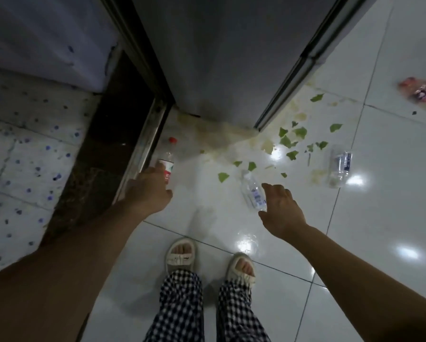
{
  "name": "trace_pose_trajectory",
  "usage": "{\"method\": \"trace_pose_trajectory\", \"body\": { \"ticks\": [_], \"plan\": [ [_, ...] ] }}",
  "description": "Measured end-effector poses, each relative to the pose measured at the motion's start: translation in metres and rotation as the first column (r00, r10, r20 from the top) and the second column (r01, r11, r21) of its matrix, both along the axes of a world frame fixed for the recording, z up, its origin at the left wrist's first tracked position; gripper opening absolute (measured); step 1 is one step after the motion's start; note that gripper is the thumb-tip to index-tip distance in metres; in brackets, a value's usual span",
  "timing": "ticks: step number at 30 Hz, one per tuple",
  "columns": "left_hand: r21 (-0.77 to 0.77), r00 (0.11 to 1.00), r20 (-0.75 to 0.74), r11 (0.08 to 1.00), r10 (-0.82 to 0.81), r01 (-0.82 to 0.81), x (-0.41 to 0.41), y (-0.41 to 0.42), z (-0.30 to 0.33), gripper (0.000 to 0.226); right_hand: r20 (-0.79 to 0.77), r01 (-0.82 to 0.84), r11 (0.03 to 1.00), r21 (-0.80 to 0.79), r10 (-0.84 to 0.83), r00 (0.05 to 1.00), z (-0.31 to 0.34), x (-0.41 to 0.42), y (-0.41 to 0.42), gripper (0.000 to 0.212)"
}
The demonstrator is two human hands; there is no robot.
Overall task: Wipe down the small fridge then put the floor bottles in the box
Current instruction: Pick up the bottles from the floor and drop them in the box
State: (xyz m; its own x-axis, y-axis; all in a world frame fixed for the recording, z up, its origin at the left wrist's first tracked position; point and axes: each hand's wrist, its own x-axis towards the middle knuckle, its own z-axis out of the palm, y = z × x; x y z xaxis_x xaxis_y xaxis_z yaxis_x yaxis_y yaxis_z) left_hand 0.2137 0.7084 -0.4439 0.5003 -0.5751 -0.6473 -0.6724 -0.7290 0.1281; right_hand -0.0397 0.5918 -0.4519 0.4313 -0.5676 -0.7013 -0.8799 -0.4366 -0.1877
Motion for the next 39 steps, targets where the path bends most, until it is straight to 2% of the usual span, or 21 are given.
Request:
{"method": "trace_pose_trajectory", "body": {
  "ticks": [5,9,13,17,23,27,32,35,39],
  "plan": [
    [0.036,0.999,0.026,0.999,-0.033,0.032,0.025,-0.002,-0.117,0.054,-0.054,0.063,0.997,-0.042,-0.065,0.996,-0.117,0.001,-0.001,0.068],
    [0.008,0.994,0.092,0.998,-0.056,0.056,0.04,0.003,-0.195,0.054,-0.076,0.149,0.985,-0.09,-0.156,0.985,-0.201,-0.001,-0.003,0.075],
    [-0.048,0.98,0.182,0.994,-0.085,0.095,0.048,0.016,-0.256,0.067,-0.123,0.145,0.976,-0.165,-0.167,0.978,-0.267,-0.003,-0.001,0.083],
    [-0.097,0.953,0.275,0.983,-0.125,0.157,0.056,0.024,-0.297,0.07,-0.148,0.208,0.958,-0.196,-0.239,0.96,-0.31,-0.002,0.002,0.093],
    [-0.114,0.953,0.291,0.986,-0.082,0.119,0.065,0.023,-0.316,0.068,-0.103,0.238,0.916,-0.322,-0.284,0.953,-0.333,0.004,0.007,0.088],
    [-0.118,0.972,0.233,0.993,0.036,-0.008,0.069,0.021,-0.317,0.072,0.009,0.178,0.931,-0.318,-0.185,0.983,-0.33,0.032,0.017,0.088],
    [-0.114,0.973,0.038,0.969,0.227,-0.221,0.07,0.016,-0.331,0.082,0.157,0.14,0.943,-0.302,-0.096,0.983,-0.328,0.082,0.034,0.089],
    [-0.122,0.943,0.025,0.937,0.332,-0.326,0.063,0.015,-0.342,0.089,0.176,0.165,0.944,-0.286,-0.118,0.977,-0.333,0.097,0.038,0.09],
    [-0.146,0.92,0.04,0.913,0.391,-0.382,0.055,0.014,-0.352,0.089,0.151,0.192,0.941,-0.278,-0.155,0.976,-0.337,0.098,0.036,0.092]
  ]
}}
